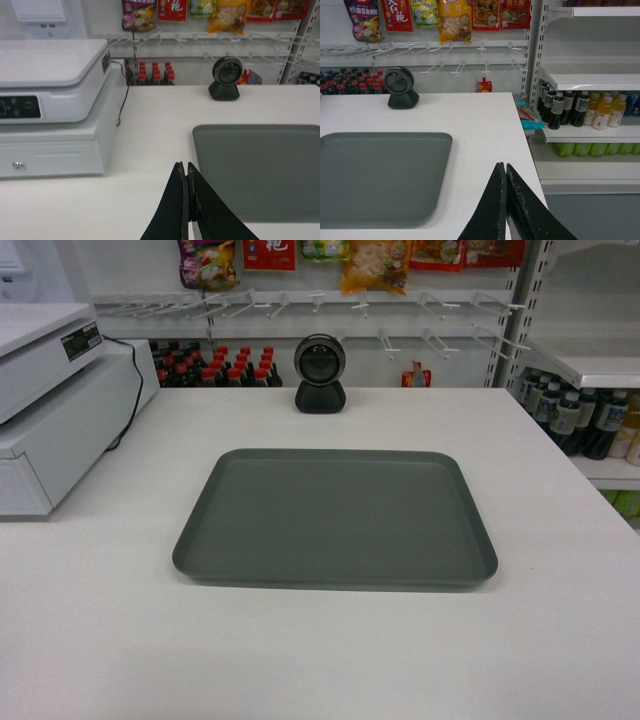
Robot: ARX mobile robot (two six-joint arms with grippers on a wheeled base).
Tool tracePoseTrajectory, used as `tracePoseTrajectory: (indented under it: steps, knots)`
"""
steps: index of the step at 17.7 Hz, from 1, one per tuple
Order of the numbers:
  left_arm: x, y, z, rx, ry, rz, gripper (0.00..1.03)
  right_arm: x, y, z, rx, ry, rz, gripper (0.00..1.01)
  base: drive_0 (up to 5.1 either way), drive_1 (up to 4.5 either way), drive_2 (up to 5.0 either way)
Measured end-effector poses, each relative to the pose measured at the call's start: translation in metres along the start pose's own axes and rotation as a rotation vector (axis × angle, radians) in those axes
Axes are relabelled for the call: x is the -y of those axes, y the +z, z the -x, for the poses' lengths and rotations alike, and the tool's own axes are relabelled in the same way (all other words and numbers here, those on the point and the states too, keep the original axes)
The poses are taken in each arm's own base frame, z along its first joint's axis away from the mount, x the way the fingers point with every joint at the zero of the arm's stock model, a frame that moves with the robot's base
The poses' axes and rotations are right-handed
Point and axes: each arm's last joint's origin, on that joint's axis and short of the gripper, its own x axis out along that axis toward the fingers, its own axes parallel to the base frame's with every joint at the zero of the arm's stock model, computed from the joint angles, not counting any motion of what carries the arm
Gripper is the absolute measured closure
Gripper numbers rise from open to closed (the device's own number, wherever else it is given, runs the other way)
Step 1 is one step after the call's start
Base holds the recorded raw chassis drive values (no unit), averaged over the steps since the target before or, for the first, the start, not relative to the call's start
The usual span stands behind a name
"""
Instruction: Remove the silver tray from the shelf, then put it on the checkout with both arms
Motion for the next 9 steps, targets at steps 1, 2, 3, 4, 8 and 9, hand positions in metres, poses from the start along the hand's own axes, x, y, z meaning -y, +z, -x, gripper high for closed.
tracePoseTrajectory:
  steps: [1,2,3,4,8,9]
  knots:
    - [0.000,-0.003,0.007,-0.014,0.001,0.000,1.02,0.000,0.000,0.006,-0.001,-0.001,0.000,0.98,0.0,0.00,0.0]
    - [0.000,-0.001,0.013,0.000,0.000,0.000,1.02,0.000,-0.001,0.012,-0.008,-0.001,0.000,0.98,0.0,0.00,0.0]
    - [0.000,0.002,0.019,0.016,0.000,0.000,1.02,0.000,-0.002,0.018,-0.009,-0.001,0.000,0.98,0.0,0.00,0.0]
    - [0.000,0.002,0.024,0.012,0.000,0.000,1.02,0.000,-0.001,0.022,-0.003,-0.001,0.000,0.98,0.0,0.00,0.0]
    - [0.000,0.002,0.042,0.014,0.000,0.000,1.02,0.000,0.000,0.039,-0.001,-0.001,0.000,0.98,0.0,0.00,0.0]
    - [0.000,0.002,0.046,0.013,0.000,0.000,1.02,0.000,0.001,0.043,0.003,-0.001,0.000,0.98,0.0,0.00,0.0]
